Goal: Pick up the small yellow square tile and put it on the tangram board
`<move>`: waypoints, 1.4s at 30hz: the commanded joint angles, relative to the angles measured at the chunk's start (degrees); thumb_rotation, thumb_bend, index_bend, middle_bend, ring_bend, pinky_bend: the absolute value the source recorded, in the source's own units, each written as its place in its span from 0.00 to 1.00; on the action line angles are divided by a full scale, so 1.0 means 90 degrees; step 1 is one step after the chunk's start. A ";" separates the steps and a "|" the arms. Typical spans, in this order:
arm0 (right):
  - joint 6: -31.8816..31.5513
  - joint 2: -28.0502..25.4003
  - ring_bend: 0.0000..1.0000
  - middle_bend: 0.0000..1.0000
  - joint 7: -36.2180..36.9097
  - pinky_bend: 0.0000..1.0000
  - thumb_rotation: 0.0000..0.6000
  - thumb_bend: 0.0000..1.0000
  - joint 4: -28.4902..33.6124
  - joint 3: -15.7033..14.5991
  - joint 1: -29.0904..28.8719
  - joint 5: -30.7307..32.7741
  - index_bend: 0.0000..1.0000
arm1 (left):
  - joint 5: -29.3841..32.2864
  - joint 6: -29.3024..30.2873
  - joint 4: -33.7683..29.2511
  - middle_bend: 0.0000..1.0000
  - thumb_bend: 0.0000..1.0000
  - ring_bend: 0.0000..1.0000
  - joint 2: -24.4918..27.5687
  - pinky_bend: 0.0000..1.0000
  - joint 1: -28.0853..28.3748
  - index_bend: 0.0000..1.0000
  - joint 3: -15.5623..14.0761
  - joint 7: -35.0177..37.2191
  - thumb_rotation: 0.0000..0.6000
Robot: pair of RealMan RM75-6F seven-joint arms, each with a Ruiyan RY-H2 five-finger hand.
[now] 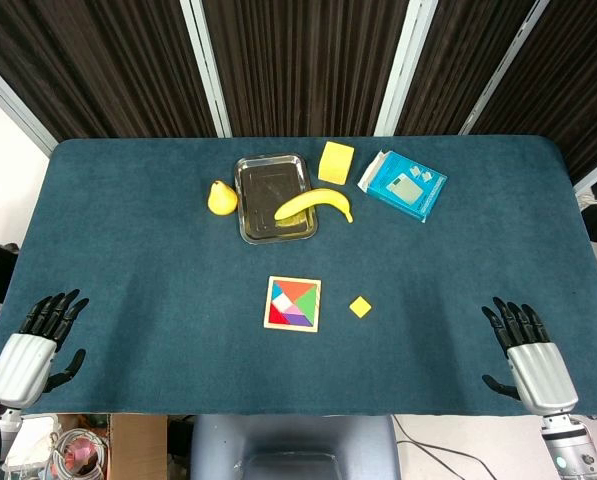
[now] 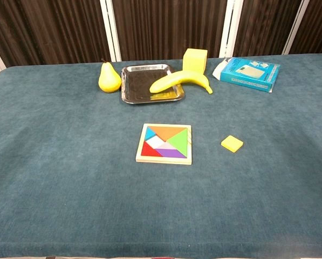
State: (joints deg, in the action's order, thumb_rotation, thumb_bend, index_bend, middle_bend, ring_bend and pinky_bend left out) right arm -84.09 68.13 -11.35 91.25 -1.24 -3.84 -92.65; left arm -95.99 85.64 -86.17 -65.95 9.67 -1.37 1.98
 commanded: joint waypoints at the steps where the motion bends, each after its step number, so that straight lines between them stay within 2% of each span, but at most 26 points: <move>1: 0.0046 0.0022 0.00 0.00 -0.0044 0.00 1.00 0.18 -0.0002 0.0012 -0.0020 0.0030 0.00 | 0.0022 -0.0013 -0.0024 0.00 0.41 0.00 0.0031 0.10 0.0017 0.00 0.0023 0.0020 1.00; 5: 0.0153 0.0084 0.00 0.00 -0.0152 0.00 1.00 0.18 -0.0052 0.0048 -0.0073 0.0104 0.00 | 0.0081 -0.0151 -0.0030 0.00 0.41 0.00 0.0049 0.10 0.0114 0.00 0.0068 0.0113 1.00; 9: 0.0490 0.0224 0.00 0.00 -0.0222 0.00 1.00 0.18 -0.0179 0.0173 -0.0388 0.0053 0.00 | -0.0031 -0.0016 0.0004 0.00 0.41 0.00 0.0018 0.10 0.0019 0.00 -0.0036 0.0190 1.00; 14: 0.1800 0.0368 0.00 0.00 -0.0693 0.00 1.00 0.18 -0.0123 0.0620 -0.1439 0.0227 0.04 | -0.0037 -0.0024 0.0003 0.00 0.41 0.00 0.0024 0.10 -0.0066 0.00 -0.0153 0.0197 1.00; 17: 0.2710 0.0519 0.00 0.00 -0.1118 0.00 1.00 0.19 -0.0134 0.0838 -0.2138 0.0373 0.12 | 0.0006 -0.0047 -0.0017 0.00 0.41 0.00 0.0028 0.10 -0.0083 0.00 -0.0155 0.0113 1.00; 21: 0.3517 0.0905 0.00 0.00 -0.1618 0.00 1.00 0.19 -0.0403 0.1041 -0.2880 0.0520 0.25 | 0.0048 -0.0014 -0.0023 0.00 0.41 0.00 0.0043 0.10 -0.0155 0.00 -0.0184 0.0041 1.00; 24: 0.3826 0.1224 0.00 0.00 -0.1787 0.00 1.00 0.19 -0.0704 0.1128 -0.3240 0.0633 0.34 | 0.0062 0.0022 -0.0033 0.00 0.41 0.00 0.0059 0.10 -0.0187 0.00 -0.0183 0.0041 1.00; 28: 0.4200 0.1555 0.00 0.00 -0.1987 0.00 1.00 0.25 -0.1093 0.1147 -0.3610 0.0813 0.41 | 0.0067 0.0005 -0.0048 0.00 0.41 0.00 0.0081 0.10 -0.0164 0.00 -0.0158 0.0063 1.00; 34: 0.4472 0.1968 0.00 0.00 -0.2429 0.00 1.00 0.30 -0.1549 0.1109 -0.3934 0.1156 0.46 | 0.0013 0.0001 -0.0068 0.00 0.41 0.00 0.0098 0.10 -0.0162 0.00 -0.0181 0.0063 1.00; 42: 0.4514 0.2223 0.00 0.00 -0.2797 0.00 1.00 0.38 -0.1776 0.0950 -0.4114 0.1445 0.47 | -0.0049 0.0067 -0.0049 0.00 0.41 0.00 0.0110 0.10 -0.0197 0.00 -0.0207 0.0104 1.00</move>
State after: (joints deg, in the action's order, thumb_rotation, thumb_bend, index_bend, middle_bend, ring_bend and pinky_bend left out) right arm -43.44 87.94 -36.28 75.45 7.49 -40.68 -79.84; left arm -96.41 86.22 -86.64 -64.98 7.92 -3.22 2.88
